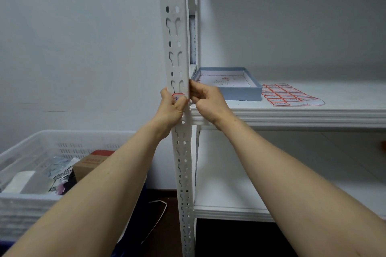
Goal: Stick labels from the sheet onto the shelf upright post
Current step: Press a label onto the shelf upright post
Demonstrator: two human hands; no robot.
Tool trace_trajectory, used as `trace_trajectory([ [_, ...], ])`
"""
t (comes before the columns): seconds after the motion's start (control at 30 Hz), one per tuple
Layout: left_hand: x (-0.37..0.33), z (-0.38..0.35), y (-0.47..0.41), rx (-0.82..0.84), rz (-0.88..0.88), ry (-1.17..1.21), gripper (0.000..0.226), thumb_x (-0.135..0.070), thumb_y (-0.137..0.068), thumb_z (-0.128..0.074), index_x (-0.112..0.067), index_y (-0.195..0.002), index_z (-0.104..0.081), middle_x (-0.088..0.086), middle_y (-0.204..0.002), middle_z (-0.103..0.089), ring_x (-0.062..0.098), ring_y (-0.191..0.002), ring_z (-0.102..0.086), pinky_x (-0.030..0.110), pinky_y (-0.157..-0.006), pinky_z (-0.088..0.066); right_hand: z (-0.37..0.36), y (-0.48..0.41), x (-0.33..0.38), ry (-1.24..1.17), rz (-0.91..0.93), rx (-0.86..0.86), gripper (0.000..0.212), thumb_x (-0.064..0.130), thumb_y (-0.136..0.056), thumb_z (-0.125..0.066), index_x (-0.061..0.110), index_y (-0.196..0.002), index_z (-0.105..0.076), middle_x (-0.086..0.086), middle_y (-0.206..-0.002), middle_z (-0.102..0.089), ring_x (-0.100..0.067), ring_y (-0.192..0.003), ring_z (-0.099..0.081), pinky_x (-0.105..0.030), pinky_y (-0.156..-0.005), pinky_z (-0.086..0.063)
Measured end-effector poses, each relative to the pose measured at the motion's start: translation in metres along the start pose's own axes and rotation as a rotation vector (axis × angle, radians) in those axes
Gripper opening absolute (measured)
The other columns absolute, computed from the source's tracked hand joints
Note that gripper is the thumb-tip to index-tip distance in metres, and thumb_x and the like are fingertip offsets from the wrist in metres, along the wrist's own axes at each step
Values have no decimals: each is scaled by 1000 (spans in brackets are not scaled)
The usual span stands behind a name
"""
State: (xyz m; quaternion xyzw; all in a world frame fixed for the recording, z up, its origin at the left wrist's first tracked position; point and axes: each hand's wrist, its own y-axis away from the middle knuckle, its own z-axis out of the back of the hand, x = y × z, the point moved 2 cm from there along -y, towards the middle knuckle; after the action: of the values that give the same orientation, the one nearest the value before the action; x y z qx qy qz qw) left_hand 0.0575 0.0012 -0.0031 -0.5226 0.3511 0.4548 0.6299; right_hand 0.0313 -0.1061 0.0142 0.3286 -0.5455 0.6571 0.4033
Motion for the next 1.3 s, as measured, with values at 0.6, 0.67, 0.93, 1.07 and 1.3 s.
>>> trace_trajectory([
  [0.6,5,5,-1,50,-4,4,39,-13,-98,-41,-3,-132,-24,-7,-90,-46,2,-79,-47,20,-63,-41,-1,3,3,-21,-18,7,58,-23,-80,-45,1,-132,-50,-14,-128,-59,-13,-115,-56,-28,-103,-43],
  [0.67,10,8,-3,55,1,46,41,-11,-96,-46,-4,-132,-29,-5,-94,-52,3,-82,-52,18,-65,-45,0,3,3,-34,-18,9,57,-22,-79,-47,1,-131,-51,-14,-126,-60,-11,-111,-56,-27,-102,-44],
  [0.93,5,33,9,-316,-77,150,37,-7,-91,-53,-14,-127,-57,-1,-115,-60,3,-96,-55,21,-88,-45,2,2,-2,-65,-22,-124,57,-23,-82,-43,-3,-136,-43,-15,-133,-54,-18,-122,-53,-19,-101,-41],
  [1.07,-19,36,26,-359,-174,214,21,-2,-88,-53,-12,-87,-72,-14,-66,-65,-5,-56,-54,17,-61,-49,4,5,-5,-78,-10,-236,49,-21,-85,-44,-5,-131,-48,-18,-126,-58,-21,-114,-57,-28,-101,-44],
  [1.3,-60,-9,33,28,-126,374,21,0,-88,-57,-12,-81,-73,-4,-61,-62,8,-55,-51,22,-55,-51,38,5,15,-143,42,-357,43,-23,-80,-39,-6,-116,-57,-11,-91,-66,-19,-83,-63,-18,-75,-54],
])
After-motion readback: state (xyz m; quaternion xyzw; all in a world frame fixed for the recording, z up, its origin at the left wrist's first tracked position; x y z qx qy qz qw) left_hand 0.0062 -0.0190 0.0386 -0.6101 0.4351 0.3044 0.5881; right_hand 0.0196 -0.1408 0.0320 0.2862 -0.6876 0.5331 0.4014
